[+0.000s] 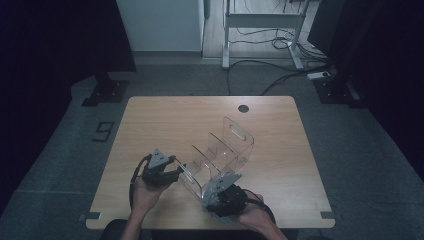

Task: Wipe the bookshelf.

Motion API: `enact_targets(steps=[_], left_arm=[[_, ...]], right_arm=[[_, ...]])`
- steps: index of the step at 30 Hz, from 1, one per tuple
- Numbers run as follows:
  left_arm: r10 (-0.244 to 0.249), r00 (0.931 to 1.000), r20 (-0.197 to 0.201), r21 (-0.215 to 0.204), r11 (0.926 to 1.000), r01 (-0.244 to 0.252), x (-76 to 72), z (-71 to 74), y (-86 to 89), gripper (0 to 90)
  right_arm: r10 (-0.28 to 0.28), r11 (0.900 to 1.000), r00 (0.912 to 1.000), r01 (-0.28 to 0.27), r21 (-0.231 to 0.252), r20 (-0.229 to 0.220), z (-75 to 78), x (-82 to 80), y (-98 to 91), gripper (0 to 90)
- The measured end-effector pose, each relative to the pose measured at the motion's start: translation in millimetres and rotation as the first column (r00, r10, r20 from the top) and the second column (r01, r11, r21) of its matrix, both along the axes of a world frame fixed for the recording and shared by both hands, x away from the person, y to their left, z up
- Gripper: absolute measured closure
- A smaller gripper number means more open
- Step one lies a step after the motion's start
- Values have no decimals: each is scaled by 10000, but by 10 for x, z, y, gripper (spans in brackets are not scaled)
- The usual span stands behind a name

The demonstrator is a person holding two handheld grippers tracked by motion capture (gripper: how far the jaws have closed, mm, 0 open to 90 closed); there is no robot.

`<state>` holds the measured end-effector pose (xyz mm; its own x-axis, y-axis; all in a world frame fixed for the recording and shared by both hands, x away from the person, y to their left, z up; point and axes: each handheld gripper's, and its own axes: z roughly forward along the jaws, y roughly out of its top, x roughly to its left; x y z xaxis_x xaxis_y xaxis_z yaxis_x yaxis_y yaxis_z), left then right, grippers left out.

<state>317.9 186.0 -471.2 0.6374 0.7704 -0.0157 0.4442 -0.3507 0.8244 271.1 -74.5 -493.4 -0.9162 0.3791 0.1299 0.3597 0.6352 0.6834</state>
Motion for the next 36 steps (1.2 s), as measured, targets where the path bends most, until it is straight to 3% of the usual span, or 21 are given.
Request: enact_targets(steps=[5, 15, 26, 36], left_arm=[[45, 10000, -84, 27, 10000, -45, 4, 4, 1, 459], [40, 9999, -100, 68, 10000, -40, 1, 11, -12, 459], [54, 10000, -24, 5, 10000, -54, 0, 0, -6, 458], [38, 10000, 17, -34, 10000, -38, 5, -6, 5, 459]], right_arm=[[-118, 9999, 9999, 119, 95, -115, -55, 61, 143, 580], [-400, 9955, 9979, 442, -842, 513, -172, 100, 283, 606], [-453, 9900, 9981, 504, -1316, 415, -317, 119, 332, 618], [-287, 9864, 9992, 330, -1612, 289, -281, 97, 305, 610]])
